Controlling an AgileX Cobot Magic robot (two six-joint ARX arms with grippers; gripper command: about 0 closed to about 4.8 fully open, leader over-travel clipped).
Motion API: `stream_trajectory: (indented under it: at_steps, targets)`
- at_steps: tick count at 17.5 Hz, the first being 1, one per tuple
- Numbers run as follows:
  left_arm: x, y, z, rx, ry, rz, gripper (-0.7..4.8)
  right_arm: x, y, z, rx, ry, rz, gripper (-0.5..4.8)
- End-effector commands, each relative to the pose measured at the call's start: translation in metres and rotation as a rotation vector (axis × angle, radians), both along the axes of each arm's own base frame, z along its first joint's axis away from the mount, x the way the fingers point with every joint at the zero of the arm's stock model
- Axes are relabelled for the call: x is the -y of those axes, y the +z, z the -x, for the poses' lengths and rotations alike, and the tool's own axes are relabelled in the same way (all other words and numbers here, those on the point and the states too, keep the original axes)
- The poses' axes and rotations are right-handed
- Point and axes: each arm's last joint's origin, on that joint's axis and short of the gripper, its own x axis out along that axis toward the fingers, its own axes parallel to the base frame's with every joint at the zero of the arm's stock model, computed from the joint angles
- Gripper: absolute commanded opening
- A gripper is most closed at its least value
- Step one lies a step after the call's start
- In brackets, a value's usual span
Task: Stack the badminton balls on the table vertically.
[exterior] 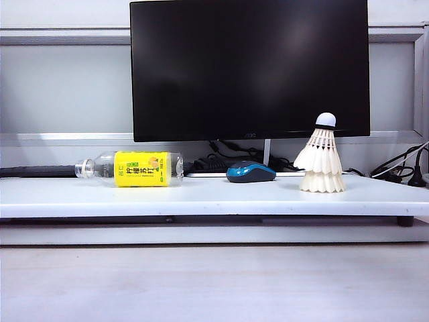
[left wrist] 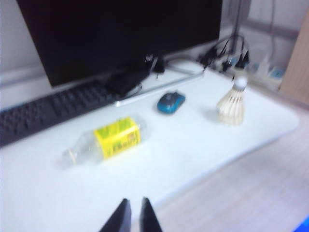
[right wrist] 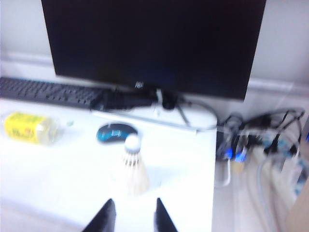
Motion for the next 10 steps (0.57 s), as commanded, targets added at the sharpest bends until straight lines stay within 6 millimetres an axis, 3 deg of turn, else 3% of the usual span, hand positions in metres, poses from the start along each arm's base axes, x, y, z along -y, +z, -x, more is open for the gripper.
stream_trajectory:
  at_steps: [1, 10]
  targets:
    - [0.004, -0.016, -0.007, -0.041, 0.004, -0.014, 0.43, -0.002, -0.007, -0.003, -0.045, 0.022, -0.022, 0.5]
    - [0.007, -0.052, -0.013, 0.051, 0.003, 0.111, 0.16, -0.008, -0.028, -0.015, -0.118, 0.059, -0.105, 0.4]
